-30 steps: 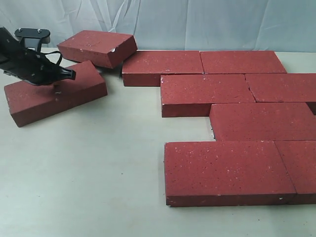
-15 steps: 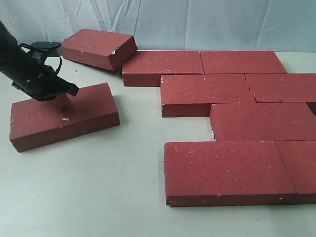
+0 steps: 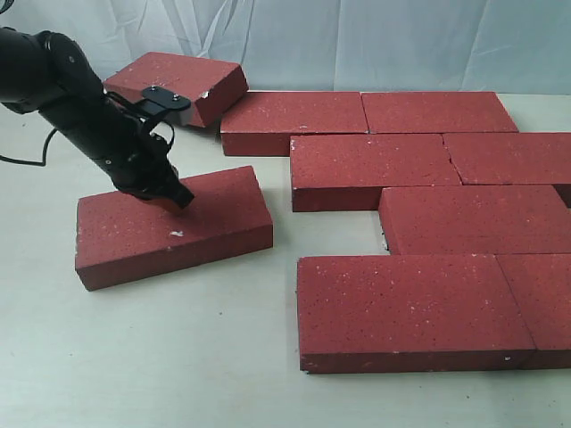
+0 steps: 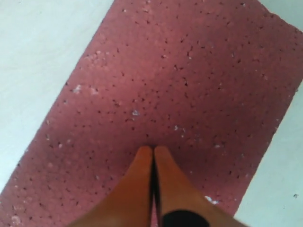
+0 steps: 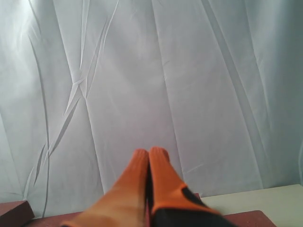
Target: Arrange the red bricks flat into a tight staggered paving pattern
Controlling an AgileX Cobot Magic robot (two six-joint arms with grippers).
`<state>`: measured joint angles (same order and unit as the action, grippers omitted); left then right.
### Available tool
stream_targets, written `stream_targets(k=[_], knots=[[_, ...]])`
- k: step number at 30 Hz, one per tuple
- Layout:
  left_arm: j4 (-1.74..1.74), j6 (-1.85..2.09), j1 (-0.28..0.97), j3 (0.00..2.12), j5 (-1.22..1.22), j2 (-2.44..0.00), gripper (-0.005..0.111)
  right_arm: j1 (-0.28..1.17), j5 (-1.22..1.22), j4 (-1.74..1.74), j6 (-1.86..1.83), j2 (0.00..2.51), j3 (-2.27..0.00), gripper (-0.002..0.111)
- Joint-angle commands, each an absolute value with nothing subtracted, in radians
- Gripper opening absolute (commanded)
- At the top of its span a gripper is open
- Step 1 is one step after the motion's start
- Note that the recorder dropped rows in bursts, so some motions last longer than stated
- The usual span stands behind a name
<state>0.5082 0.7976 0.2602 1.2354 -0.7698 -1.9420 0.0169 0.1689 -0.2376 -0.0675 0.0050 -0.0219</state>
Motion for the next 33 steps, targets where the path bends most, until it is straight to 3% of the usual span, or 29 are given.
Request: stream_targets(k=[1, 11, 21, 33], knots=[[0.6, 0.927, 0.271, 1.225, -0.812, -1.941, 0.0, 0.013, 0.168, -0.237, -0.066, 0.0, -0.031, -0.001], [0.643, 1.027, 0.271, 1.225, -0.875, -1.925, 0.0, 0.013, 0.17, -0.237, -0.066, 0.0, -0.031, -0.001], [0.666, 0.863, 0.271, 1.225, -0.667, -1.849, 0.0, 0.013, 0.17, -0.237, -0.066, 0.0, -0.031, -0.001], [0.271, 0.51, 0.395, 1.225, -0.47, -1.864, 0.0, 0.013, 0.168, -0.235, -0.066, 0.0, -0.031, -0.001]])
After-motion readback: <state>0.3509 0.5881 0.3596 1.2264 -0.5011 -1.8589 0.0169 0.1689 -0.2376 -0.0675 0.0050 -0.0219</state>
